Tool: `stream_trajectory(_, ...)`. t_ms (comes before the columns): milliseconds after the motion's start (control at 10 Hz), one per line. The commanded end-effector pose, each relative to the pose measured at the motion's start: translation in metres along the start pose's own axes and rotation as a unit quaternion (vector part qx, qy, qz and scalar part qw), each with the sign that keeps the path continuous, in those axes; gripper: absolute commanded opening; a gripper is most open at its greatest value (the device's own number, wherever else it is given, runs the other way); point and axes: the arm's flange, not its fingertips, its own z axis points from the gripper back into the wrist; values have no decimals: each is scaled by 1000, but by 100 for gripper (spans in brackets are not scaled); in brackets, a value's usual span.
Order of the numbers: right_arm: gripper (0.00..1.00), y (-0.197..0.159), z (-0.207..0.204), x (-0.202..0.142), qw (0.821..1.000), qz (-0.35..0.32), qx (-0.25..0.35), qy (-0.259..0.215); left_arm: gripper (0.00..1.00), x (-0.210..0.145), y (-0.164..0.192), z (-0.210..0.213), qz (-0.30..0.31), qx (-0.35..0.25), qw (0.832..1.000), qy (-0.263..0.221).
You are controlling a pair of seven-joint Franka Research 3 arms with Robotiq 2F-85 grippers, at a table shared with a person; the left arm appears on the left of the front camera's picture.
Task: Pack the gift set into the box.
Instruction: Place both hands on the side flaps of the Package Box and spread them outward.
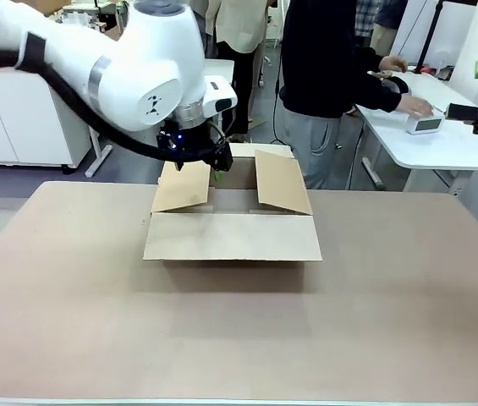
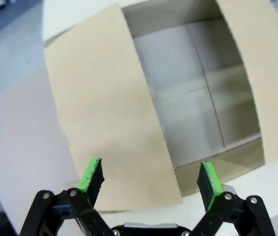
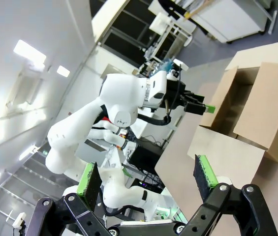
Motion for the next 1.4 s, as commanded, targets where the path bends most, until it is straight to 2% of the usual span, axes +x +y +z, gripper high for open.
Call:
stream_trajectory(0, 100, 0, -3, 3, 1000, 13, 11, -9, 100, 30, -34, 1, 20, 25, 999, 36)
stream_trajectory(200, 100, 0, -3, 3, 1000, 13, 11, -9, 100, 50, -35, -23, 42, 35, 997, 53)
stream_trajectory(500, 100, 0, -3, 3, 1000, 13, 11, -9, 100, 61, -16, -65, 101, 103, 985, 93)
stream_trajectory(600, 100, 0, -3, 3, 1000, 13, 11, -9, 100, 61, -12, -71, 117, 124, 981, 92)
stream_trajectory(900, 100, 0, -3, 3, 1000, 13, 11, -9, 100, 50, -7, -72, 133, 187, 970, 82)
stream_trajectory(1300, 100, 0, -3, 3, 1000, 13, 11, -9, 100, 37, 14, -39, 135, 235, 961, 61)
